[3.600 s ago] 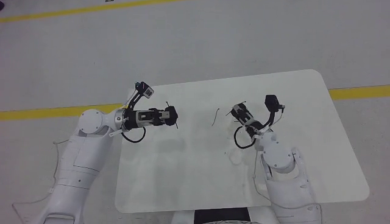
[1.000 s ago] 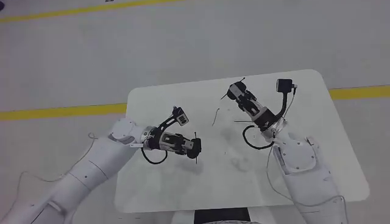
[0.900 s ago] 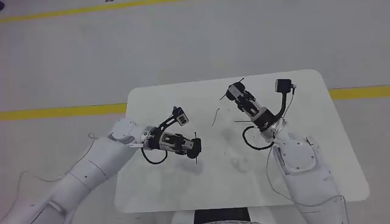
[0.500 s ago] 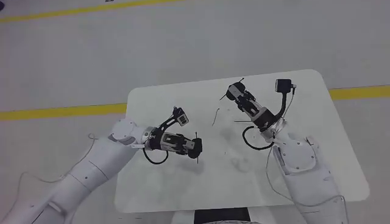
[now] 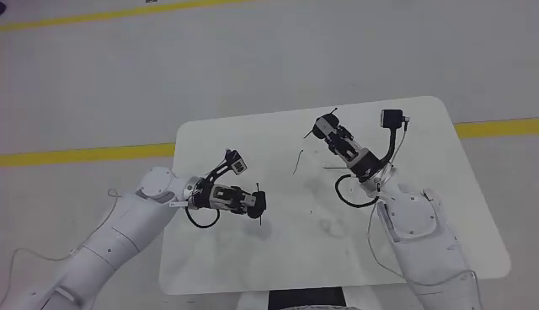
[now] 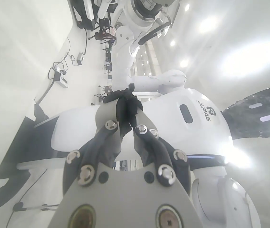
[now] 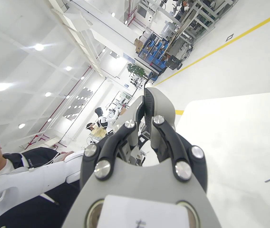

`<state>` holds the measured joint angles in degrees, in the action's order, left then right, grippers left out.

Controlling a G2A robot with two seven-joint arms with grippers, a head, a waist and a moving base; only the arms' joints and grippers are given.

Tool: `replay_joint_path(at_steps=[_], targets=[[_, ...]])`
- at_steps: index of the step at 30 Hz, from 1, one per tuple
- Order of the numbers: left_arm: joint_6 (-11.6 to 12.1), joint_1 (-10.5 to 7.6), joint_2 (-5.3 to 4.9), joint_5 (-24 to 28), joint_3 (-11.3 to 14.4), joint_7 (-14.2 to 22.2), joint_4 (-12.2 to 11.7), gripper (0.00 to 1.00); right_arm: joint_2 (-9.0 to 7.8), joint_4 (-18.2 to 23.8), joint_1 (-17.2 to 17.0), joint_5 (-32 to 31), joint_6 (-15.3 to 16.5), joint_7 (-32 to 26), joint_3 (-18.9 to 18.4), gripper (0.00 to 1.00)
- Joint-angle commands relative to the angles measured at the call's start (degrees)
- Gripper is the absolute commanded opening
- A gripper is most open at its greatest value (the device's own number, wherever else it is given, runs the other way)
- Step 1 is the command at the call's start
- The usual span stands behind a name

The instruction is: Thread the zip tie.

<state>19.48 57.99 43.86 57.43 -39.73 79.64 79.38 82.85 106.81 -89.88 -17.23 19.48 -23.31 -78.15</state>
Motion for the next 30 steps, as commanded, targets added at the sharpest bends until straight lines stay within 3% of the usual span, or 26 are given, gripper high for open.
replay_joint_path(at_steps=[1, 6, 11, 14, 18, 20, 25, 30], targets=[[0.0, 0.2, -0.32, 0.1, -0.3, 0.0, 0.0, 0.0, 0.0, 0.0, 0.0, 0.0, 0.0, 0.0, 0.0, 0.0], [0.0, 0.27, -0.85, 0.5, -0.8, 0.0, 0.4, 0.0, 0.0, 0.0, 0.0, 0.0, 0.0, 0.0, 0.0, 0.0], [0.0, -1.09, -0.46, -1.3, -1.4, 0.0, 0.9, 0.0, 0.0, 0.0, 0.0, 0.0, 0.0, 0.0, 0.0, 0.0], [0.0, -2.2, -0.07, -7.1, -2.1, -1.2, 0.9, 0.0, 0.0, 0.0, 0.0, 0.0, 0.0, 0.0, 0.0, 0.0], [0.0, -2.57, 0.3, -14.7, -2.5, -5.2, 3.1, 0.0, 0.0, 0.0, 0.0, 0.0, 0.0, 0.0, 0.0, 0.0], [0.0, -2.24, 0.44, -14.7, -3.2, -5.4, 4.6, 0.0, 0.0, 0.0, 0.0, 0.0, 0.0, 0.0, 0.0, 0.0], [0.0, -1.39, 0.7, -14.1, -4.2, -4.3, 5.6, 0.0, 0.0, 0.0, 0.0, 0.0, 0.0, 0.0, 0.0, 0.0], [0.0, -1.02, 1.47, -5.9, -5.5, 0.0, 5.1, 0.0, 0.0, 0.0, 0.0, 0.0, 0.0, 0.0, 0.0, 0.0]])
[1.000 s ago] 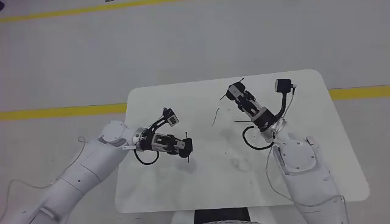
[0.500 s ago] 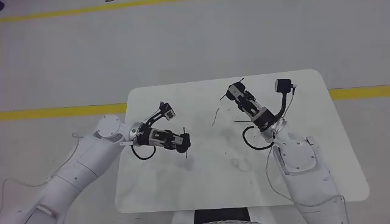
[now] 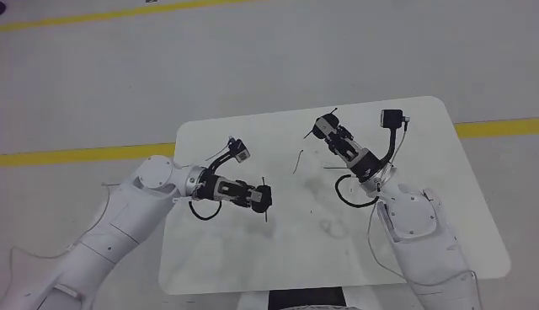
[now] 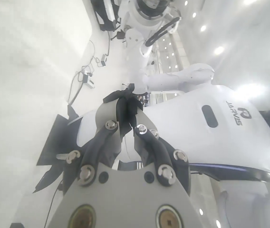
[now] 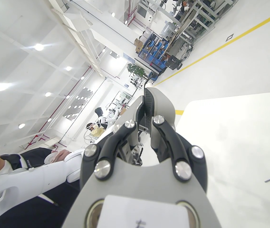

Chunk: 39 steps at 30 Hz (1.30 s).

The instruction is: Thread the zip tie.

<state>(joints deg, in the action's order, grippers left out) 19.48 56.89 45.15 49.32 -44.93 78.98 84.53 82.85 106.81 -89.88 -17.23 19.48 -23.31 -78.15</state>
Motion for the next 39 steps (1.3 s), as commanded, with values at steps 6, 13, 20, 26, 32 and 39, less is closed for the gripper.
replay_joint_path(at_steps=[6, 13, 20, 26, 32, 39], targets=[[0.0, 0.35, 0.72, 5.3, -0.8, 0.7, -0.2, 0.0, 0.0, 0.0, 0.0, 0.0, 0.0, 0.0, 0.0, 0.0], [0.0, 0.01, 1.2, 6.1, -0.2, 0.7, -0.2, 0.0, 0.0, 0.0, 0.0, 0.0, 0.0, 0.0, 0.0, 0.0], [0.0, -0.27, 1.47, 7.1, 0.3, 0.7, -0.1, 0.0, 0.0, 0.0, 0.0, 0.0, 0.0, 0.0, 0.0, 0.0], [0.0, -0.27, 1.47, 7.1, 0.3, 0.7, -0.1, 0.0, -0.15, 1.4, 0.5, -0.1, 0.0, 0.2, 0.6, 0.0], [0.0, -0.27, 1.47, 7.1, 0.3, 0.7, -0.1, 0.0, -1.73, 4.5, 2.6, -1.5, 0.0, -0.4, 1.9, 0.0], [0.0, -0.27, 1.47, 7.1, 0.3, 0.7, -0.1, 0.0, -4.78, 5.9, 5.7, -3.4, 0.0, -1.5, 5.3, 0.0]])
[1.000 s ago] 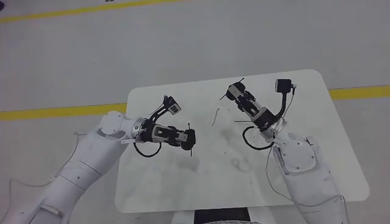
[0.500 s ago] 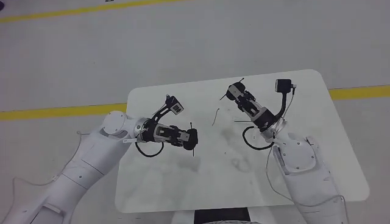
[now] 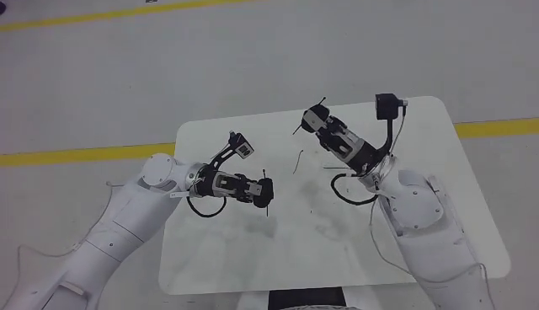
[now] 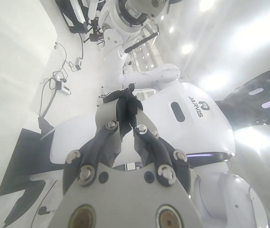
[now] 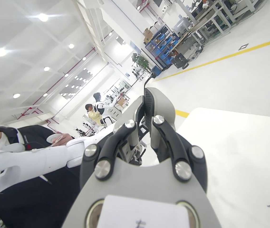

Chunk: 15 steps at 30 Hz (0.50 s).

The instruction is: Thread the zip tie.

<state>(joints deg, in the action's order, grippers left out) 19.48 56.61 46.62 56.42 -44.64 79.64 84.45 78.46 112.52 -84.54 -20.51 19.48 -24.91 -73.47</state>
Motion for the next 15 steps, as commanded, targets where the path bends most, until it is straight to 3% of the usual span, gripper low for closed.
replay_joint_path(at_steps=[1, 6, 8, 15], targets=[[0.0, 0.0, 0.0, 0.0, 0.0, 0.0, 0.0, 0.0, -0.85, 0.4, 0.7, 0.0, 0.0, 0.4, 1.3, 0.0], [0.0, 0.0, 0.0, 0.0, 0.0, 0.0, 0.0, 0.0, -3.89, 2.0, 2.1, -1.5, 0.0, 4.9, 5.8, 0.0], [0.0, 0.0, 0.0, 0.0, 0.0, 0.0, 0.0, 0.0, -5.44, 2.3, 2.7, -5.0, 0.0, 7.8, 8.5, 0.0], [0.0, 0.0, 0.0, 0.0, 0.0, 0.0, 0.0, 0.0, -5.44, 2.3, 2.7, -5.0, 0.0, 7.8, 8.5, 0.0]])
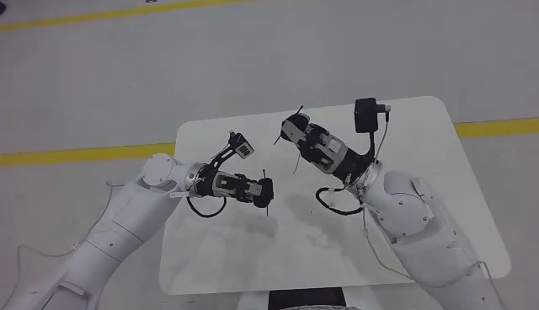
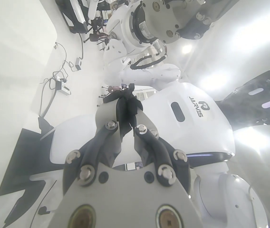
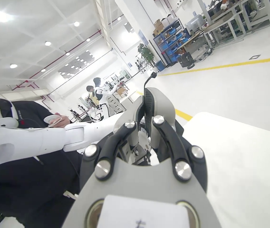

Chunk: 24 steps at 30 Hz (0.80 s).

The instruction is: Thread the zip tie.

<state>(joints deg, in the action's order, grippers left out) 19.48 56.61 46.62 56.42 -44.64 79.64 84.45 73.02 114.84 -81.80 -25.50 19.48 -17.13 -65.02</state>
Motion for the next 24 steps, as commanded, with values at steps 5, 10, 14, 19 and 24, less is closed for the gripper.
replay_joint_path(at_steps=[5, 10, 14, 19, 24], targets=[[0.0, 0.0, 0.0, 0.0, 0.0, 0.0, 0.0, 0.0, 0.0, 0.0, 0.0, 0.0, 0.0, 0.0, 0.0, 0.0], [0.0, 0.0, 0.0, 0.0, 0.0, 0.0, 0.0, 0.0, -0.46, 0.4, 1.7, -4.3, 0.0, 1.7, 0.7, 0.0], [0.0, 0.0, 0.0, 0.0, 0.0, 0.0, 0.0, 0.0, -1.58, 0.1, 4.5, -7.4, 0.0, 3.3, 2.9, 0.0], [0.0, 0.0, 0.0, 0.0, 0.0, 0.0, 0.0, 0.0, -3.81, -0.7, 7.7, -11.2, 0.0, 7.5, 6.8, 0.0], [0.0, 0.0, 0.0, 0.0, 0.0, 0.0, 0.0, 0.0, -7.38, -1.5, 9.0, -14.3, 0.0, 13.3, 11.7, 0.0]])
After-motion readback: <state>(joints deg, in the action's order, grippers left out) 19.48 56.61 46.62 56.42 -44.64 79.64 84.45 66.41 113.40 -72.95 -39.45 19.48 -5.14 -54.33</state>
